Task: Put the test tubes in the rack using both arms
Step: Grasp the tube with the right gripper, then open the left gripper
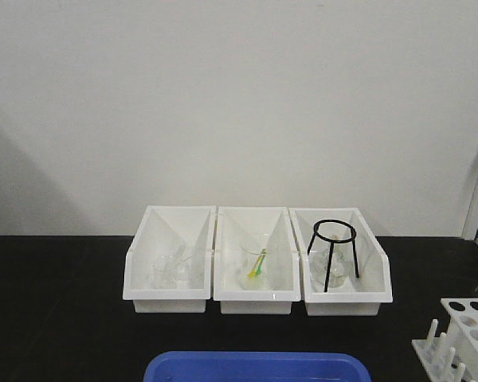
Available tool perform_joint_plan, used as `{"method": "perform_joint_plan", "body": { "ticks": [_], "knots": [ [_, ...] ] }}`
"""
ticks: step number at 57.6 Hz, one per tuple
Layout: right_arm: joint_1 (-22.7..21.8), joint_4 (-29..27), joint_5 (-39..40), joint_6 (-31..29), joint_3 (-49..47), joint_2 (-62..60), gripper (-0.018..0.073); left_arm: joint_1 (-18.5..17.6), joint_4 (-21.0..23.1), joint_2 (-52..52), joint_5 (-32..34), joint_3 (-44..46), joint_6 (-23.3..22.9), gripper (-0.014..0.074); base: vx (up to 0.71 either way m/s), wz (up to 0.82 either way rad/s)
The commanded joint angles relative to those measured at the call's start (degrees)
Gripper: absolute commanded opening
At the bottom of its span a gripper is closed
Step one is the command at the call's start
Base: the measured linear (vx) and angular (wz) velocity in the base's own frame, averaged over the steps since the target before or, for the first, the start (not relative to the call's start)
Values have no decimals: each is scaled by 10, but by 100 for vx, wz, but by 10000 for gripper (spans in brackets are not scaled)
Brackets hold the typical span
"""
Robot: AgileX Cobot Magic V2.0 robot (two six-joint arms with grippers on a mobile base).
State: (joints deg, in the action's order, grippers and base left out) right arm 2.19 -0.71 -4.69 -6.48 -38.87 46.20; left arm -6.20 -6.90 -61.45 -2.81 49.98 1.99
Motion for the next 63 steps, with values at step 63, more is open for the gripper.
{"method": "perform_joint_plan", "body": {
  "ticks": [63],
  "knots": [
    [440, -48, 241, -17, -21, 181, 403, -414, 5, -78, 155, 61, -116, -22, 0, 0]
  ]
}}
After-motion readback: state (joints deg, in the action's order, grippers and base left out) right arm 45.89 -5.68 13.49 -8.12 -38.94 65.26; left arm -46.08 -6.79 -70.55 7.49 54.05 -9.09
